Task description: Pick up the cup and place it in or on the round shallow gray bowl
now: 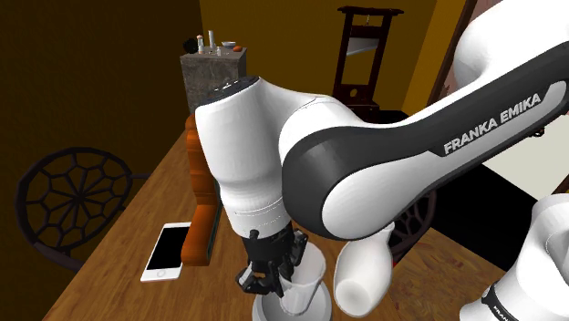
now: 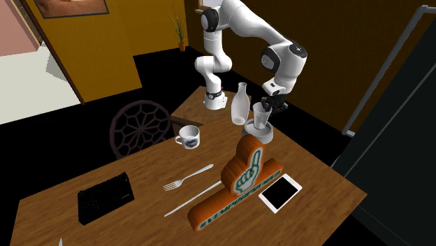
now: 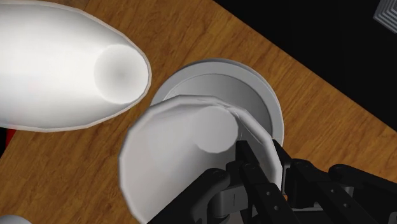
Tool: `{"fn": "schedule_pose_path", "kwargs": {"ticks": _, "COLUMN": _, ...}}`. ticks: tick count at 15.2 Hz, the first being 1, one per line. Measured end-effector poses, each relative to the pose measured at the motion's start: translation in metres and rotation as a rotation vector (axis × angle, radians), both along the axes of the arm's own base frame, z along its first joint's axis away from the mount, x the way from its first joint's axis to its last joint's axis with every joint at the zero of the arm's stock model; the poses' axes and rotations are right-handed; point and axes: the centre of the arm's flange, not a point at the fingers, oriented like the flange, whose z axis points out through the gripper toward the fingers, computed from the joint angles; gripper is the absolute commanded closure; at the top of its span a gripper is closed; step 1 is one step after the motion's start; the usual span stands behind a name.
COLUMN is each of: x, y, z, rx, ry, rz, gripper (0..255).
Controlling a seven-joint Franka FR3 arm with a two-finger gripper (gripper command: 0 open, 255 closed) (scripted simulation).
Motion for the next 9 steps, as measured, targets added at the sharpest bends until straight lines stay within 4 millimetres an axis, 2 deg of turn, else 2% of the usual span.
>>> {"fn": "schedule_pose_path", "kwargs": {"ticks": 6, "x": 0.0, "y": 0.0, "z": 0.0, "rx": 0.0, "ry": 0.0, "rz": 0.0, "gripper": 0}}
{"fn": "schedule_pose_path", "kwargs": {"ticks": 9, "x": 0.005, "y": 0.004, "z": 0.026, "rx": 0.001, "ry": -0.001, "rz": 0.0, "gripper": 0}}
